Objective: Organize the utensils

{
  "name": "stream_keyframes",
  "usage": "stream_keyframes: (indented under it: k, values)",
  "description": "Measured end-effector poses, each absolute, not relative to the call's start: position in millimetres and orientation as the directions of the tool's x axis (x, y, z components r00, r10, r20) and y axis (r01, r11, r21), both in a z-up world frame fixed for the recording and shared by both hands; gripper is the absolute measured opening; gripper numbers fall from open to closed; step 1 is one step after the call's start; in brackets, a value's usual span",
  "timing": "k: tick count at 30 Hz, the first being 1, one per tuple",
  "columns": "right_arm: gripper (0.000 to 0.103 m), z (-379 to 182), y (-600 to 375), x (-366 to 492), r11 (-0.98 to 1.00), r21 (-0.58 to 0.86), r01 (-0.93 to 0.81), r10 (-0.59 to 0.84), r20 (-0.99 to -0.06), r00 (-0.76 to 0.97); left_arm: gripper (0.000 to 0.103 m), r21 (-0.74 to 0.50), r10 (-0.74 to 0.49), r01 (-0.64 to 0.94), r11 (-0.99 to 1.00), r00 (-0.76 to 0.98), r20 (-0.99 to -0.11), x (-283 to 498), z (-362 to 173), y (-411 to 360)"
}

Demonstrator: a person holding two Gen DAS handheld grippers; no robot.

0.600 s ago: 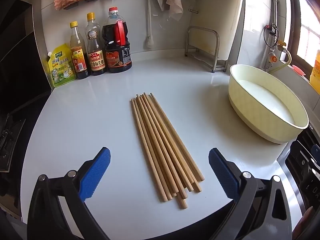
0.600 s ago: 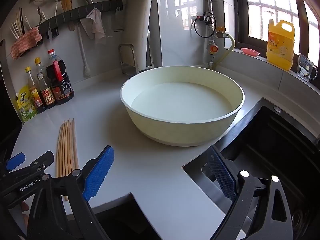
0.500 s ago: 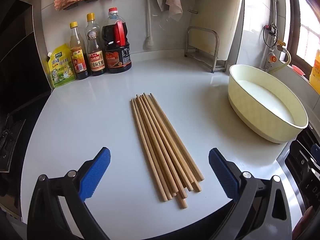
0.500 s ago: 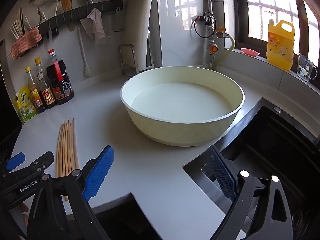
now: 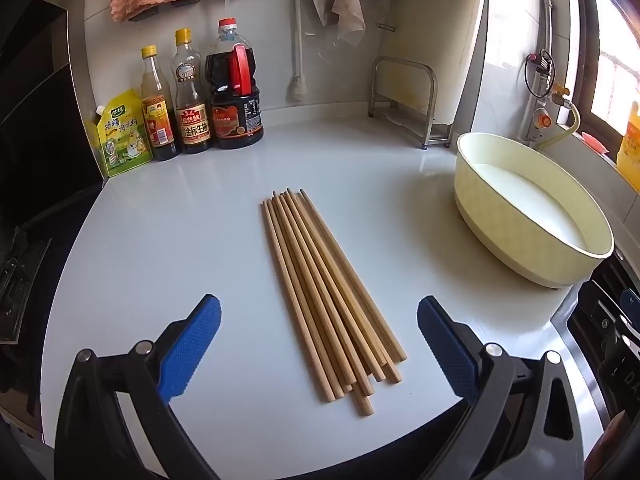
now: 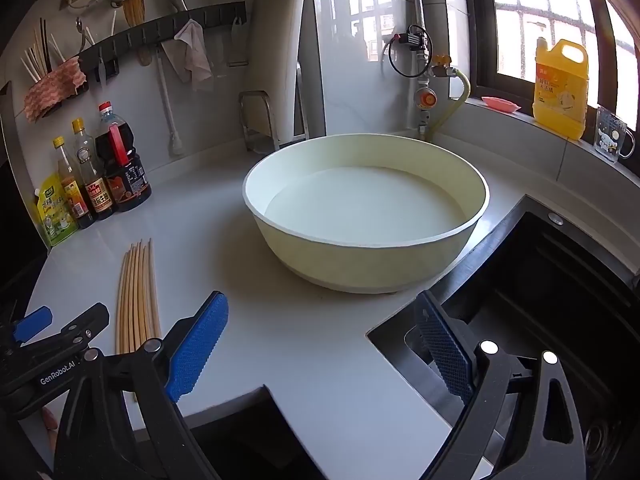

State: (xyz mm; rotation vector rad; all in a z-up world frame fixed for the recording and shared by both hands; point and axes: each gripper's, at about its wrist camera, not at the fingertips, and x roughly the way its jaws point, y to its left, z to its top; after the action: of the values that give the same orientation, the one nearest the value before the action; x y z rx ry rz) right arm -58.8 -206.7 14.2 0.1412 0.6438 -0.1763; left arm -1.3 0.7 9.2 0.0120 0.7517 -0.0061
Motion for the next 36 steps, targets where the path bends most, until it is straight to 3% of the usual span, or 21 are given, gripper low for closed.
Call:
stream_keyframes:
  k: [36]
  values:
    - [0.090, 18.7, -206.3, -60.0, 0.976, 0.073, 0.204, -0.119, -0.607, 0.786, 0.097, 0.020, 0.000, 0.019, 1.000, 0.734, -0.679, -3.7, 2.6, -0.5]
